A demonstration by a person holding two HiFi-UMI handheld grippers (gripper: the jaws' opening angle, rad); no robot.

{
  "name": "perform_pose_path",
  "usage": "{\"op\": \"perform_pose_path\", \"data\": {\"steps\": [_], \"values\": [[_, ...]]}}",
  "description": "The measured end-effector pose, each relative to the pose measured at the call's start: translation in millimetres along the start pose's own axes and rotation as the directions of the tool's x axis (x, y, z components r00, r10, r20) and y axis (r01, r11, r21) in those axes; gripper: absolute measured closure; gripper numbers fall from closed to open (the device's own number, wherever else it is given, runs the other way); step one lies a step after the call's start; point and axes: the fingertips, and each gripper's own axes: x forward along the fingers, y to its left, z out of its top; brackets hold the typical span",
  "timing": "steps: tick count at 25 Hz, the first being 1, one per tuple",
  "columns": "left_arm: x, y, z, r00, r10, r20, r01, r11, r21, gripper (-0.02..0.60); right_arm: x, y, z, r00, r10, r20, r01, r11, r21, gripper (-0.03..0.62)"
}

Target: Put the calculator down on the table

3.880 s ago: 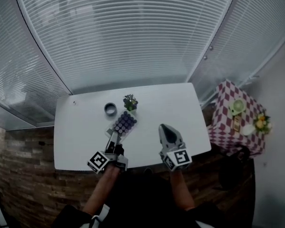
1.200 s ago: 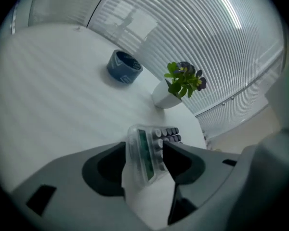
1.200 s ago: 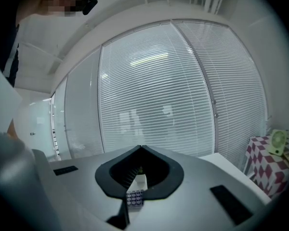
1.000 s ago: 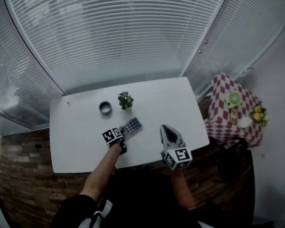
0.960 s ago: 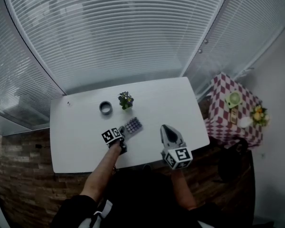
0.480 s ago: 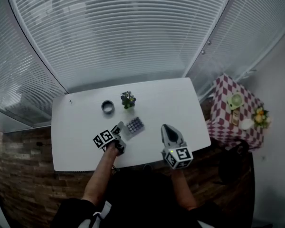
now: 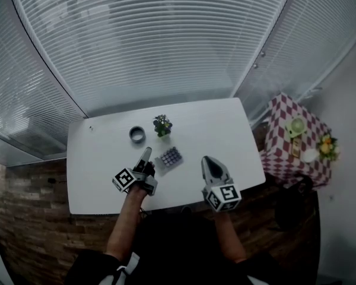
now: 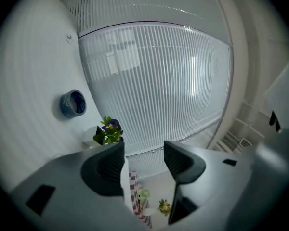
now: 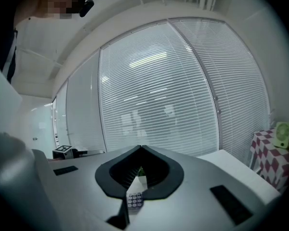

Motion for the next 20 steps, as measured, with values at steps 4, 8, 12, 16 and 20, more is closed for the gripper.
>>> {"op": "perform_pose_path", "data": {"steps": [4, 8, 12, 16, 20], "values": [[-10.2, -19.8, 11.4, 0.998, -0.019, 0.055, 0.02, 1.0, -0.011, 0.347, 0.2, -2.7, -2.1, 1.0, -0.017, -0.01, 0.017, 1.0, -0.008, 0.588], [-18.4, -29.0, 16.2, 0.996, -0.028, 0.085, 0.032, 0.999, -0.038, 0.347, -1.6, -7.5, -8.6, 0.999, -0.03, -0.021, 0.03, 1.0, -0.006, 0.588], [-22.2, -28.0, 21.4, 0.996, -0.025, 0.088, 0.028, 0.999, -0.037, 0.347, -0.5, -2.8, -2.9, 1.0, -0.016, 0.0, 0.016, 1.0, 0.0, 0.588], [-22.7, -42.8, 21.2, 0.995, -0.042, 0.088, 0.042, 0.999, 0.005, 0.347, -1.9, -0.6, -2.3, 1.0, -0.015, 0.001, 0.015, 1.0, -0.003, 0.588], [-24.9, -49.2, 19.1, 0.999, -0.003, 0.038, -0.003, 0.988, 0.157, 0.347, -0.3, 1.9, 0.2, 1.0, -0.009, 0.011, 0.009, 1.0, 0.001, 0.588]]}}
